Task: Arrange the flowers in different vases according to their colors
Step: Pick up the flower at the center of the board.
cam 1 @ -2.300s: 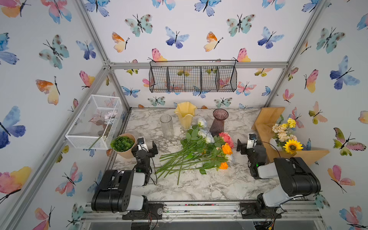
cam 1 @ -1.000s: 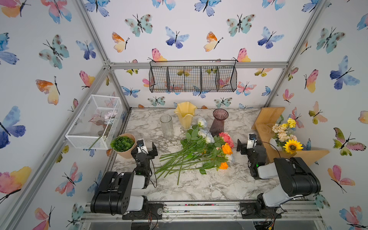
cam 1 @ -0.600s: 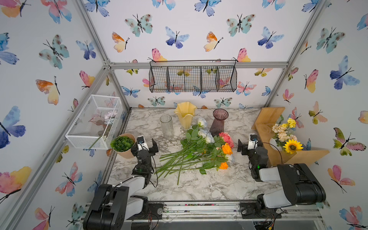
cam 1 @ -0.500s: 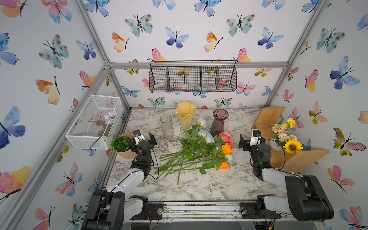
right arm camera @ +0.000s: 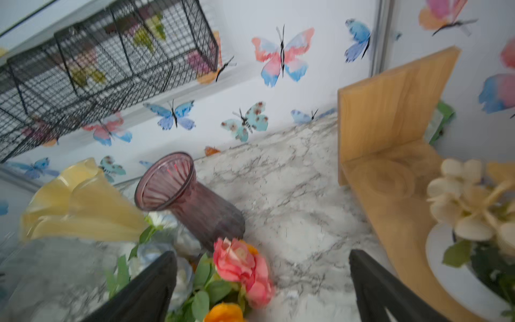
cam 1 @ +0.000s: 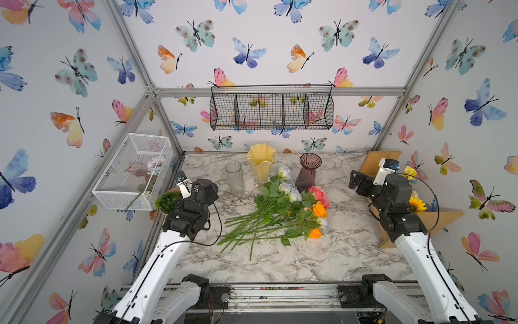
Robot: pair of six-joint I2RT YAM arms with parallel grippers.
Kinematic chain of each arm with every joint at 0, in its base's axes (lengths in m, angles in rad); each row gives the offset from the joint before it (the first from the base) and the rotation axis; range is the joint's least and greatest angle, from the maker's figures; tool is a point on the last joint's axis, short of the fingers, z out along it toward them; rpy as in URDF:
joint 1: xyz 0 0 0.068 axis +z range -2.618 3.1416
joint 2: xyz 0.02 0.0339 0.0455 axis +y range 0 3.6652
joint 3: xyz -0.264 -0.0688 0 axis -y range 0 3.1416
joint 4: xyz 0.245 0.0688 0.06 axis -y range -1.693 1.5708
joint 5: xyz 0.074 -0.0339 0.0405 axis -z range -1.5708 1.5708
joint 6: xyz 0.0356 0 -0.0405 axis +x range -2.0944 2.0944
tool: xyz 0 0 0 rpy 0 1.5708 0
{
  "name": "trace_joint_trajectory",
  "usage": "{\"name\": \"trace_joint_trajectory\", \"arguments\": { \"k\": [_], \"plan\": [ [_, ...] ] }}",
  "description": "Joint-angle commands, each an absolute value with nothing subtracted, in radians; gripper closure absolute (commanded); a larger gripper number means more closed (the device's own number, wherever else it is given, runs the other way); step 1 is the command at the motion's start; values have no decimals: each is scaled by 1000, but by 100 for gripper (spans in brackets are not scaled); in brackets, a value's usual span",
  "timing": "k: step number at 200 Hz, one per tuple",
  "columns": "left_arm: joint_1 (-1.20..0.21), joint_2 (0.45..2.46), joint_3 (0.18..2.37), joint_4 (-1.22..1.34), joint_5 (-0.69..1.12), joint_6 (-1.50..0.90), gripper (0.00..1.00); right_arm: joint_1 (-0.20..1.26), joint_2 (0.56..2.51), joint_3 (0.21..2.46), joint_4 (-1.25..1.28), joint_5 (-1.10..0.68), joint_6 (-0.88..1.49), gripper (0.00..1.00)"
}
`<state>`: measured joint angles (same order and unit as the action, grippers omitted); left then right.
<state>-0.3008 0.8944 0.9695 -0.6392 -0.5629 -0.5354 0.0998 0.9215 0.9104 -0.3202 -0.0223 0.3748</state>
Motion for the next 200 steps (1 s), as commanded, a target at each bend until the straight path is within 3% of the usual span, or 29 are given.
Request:
{"name": "trace_joint_trajectory", "arguments": {
  "k": [1, 45, 89, 112, 156, 200],
  "plan": [
    [-299, 791, 1008, -790, -417, -488, 1, 103, 842, 914, -617, -224, 411, 2],
    [-299, 720, 1044, -813, -278, -451, 1, 103, 709, 783, -642, -276, 488, 2],
    [-330, 777, 1019, -826, 40, -426, 1, 103, 830, 788, -666, -491, 549, 2],
    [-463, 801, 980, -818, -25, -495, 3, 103, 867, 761, -617, -596, 603, 7],
    [-878, 989, 969, -742, -288, -562, 9, 104, 881, 697, -517, -658, 657, 22],
    [-925, 1307, 1038, -603, -266, -476, 24, 104, 946, 762, -553, -617, 607, 26]
  ]
}}
